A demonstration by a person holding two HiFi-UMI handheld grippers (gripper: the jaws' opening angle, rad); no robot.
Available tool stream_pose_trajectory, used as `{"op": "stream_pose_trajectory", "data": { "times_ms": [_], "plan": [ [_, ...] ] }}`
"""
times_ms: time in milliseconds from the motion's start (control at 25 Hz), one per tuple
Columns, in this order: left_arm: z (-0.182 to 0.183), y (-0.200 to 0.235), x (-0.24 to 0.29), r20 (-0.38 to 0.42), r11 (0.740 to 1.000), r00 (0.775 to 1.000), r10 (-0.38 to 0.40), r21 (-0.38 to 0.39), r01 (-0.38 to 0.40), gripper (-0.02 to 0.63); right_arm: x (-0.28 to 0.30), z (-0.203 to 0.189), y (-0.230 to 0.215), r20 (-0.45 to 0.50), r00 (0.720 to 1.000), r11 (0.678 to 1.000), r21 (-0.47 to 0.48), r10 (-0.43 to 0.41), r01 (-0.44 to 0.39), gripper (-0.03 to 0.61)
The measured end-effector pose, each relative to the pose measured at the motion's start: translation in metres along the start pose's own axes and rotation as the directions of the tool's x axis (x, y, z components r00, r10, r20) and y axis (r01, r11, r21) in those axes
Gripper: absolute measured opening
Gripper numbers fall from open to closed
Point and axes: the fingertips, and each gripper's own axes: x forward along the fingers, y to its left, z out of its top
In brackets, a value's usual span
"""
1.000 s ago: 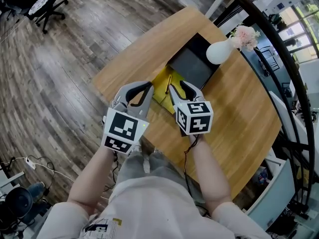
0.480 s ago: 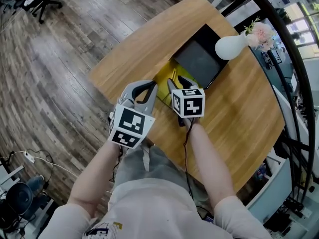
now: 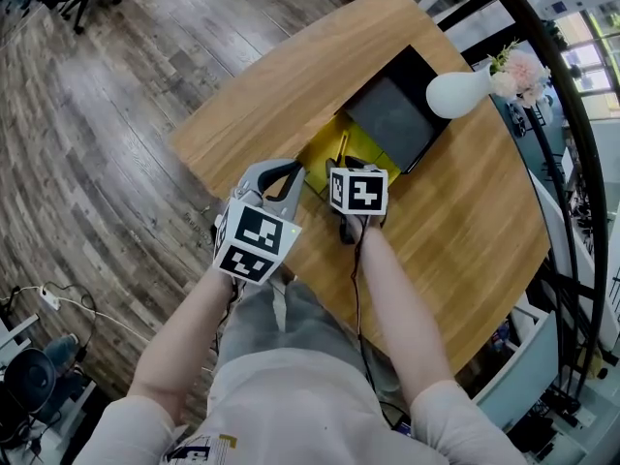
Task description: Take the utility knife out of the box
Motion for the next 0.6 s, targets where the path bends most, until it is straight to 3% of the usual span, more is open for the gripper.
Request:
{"op": "stream_pose_trajectory", "data": {
  "times_ms": [200,320,600],
  "plan": [
    [-0.008,-0.001,-0.001,-0.007,1.000,1.000,-0.019,-0.017,0.019,0.002,0.009,-0.005,0.003,-0.030,0.999,1.000,0.016,-0.019,0.019,0.138],
    [-0.010,-0.003,-0.004,-0.008,1.000,1.000,-0.023,-0.020,0.022,0.002,0.008,-0.005,0.001,-0.025,0.999,0.999,0.011,-0.047,0.048,0.079],
    [-0.016,-0.005,-0.018,-0.006,0.998,0.999,-0.037,-0.055,0.036,0.002,-0.003,-0.007,0.006,0.005,0.999,0.999,0.007,-0.051,0.051,0.069]
  ]
}}
